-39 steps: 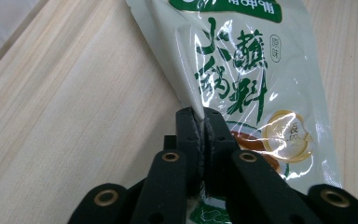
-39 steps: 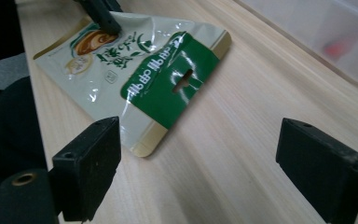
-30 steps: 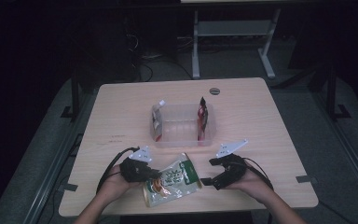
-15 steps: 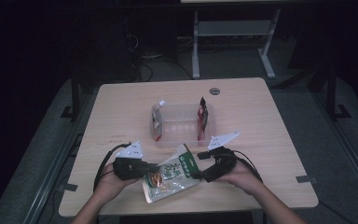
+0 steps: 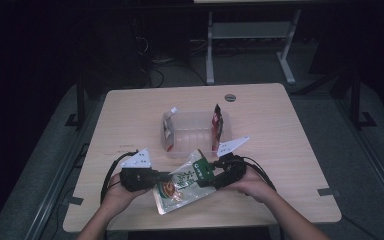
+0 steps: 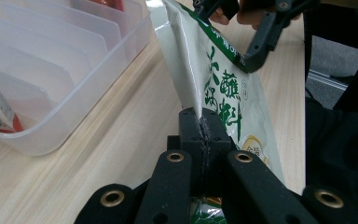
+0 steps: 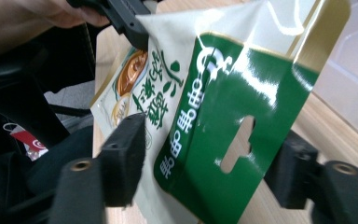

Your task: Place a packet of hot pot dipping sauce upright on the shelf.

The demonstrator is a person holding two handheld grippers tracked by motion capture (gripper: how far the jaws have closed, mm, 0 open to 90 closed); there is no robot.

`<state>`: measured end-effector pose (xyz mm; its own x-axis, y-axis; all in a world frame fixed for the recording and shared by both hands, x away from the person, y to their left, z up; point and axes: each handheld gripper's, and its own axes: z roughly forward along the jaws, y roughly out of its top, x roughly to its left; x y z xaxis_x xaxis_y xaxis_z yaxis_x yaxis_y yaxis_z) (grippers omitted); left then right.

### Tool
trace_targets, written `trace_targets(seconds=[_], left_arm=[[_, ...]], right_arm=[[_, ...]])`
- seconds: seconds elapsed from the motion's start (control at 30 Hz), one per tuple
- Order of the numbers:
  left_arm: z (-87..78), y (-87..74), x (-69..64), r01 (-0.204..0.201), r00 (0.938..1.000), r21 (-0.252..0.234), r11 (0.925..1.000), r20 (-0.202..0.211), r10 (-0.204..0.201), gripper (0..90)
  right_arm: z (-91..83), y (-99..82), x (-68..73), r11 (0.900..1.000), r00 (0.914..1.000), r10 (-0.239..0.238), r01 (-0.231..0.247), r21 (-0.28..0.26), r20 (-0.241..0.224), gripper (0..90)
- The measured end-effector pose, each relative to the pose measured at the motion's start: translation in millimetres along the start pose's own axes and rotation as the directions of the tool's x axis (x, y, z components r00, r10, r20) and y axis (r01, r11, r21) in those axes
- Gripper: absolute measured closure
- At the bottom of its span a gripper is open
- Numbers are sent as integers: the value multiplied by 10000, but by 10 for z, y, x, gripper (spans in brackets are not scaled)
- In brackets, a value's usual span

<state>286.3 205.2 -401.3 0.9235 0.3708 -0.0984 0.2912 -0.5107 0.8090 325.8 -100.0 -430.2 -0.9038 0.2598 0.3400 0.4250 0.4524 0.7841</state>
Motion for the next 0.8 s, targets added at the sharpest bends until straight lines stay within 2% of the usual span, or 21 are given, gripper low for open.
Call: trace_targets(seconds=[0.13,0.3,0.37,0.47,0.53,0.67,0.77,0.8], left_arm=[[-19,-12,-3,-9,10000,-104,9999,31,10,894],[-28,-10,0,53,10000,-231,9997,6,-53,895],[-32,-2,-2,-24,9999,-351,9994,113,28,895],[-10,32,-22,-167,9997,-411,9990,184,175,895],[16,53,-32,-275,9994,-433,9987,192,284,895],[75,84,-36,-286,9991,-456,9986,287,299,895],[91,84,-32,-326,9992,-340,9989,227,333,895],[90,81,-32,-316,9993,-339,9989,192,323,895]], right_arm=[[-25,1,-11,9999,9998,81,-82,-78,-174,490],[-57,4,-27,9995,9987,236,-245,-186,-461,559],[-63,0,-40,9990,9980,298,-317,-326,-565,563],[-63,-9,-65,9984,9965,462,-484,-298,-697,496],[-55,-22,-75,9983,9959,516,-534,-231,-738,484],[-35,-29,-64,9992,9958,353,-369,-172,-846,513],[-55,-39,-69,9992,9956,322,-341,-202,-880,581],[-75,-41,-64,9985,9945,487,-507,-193,-929,617]])
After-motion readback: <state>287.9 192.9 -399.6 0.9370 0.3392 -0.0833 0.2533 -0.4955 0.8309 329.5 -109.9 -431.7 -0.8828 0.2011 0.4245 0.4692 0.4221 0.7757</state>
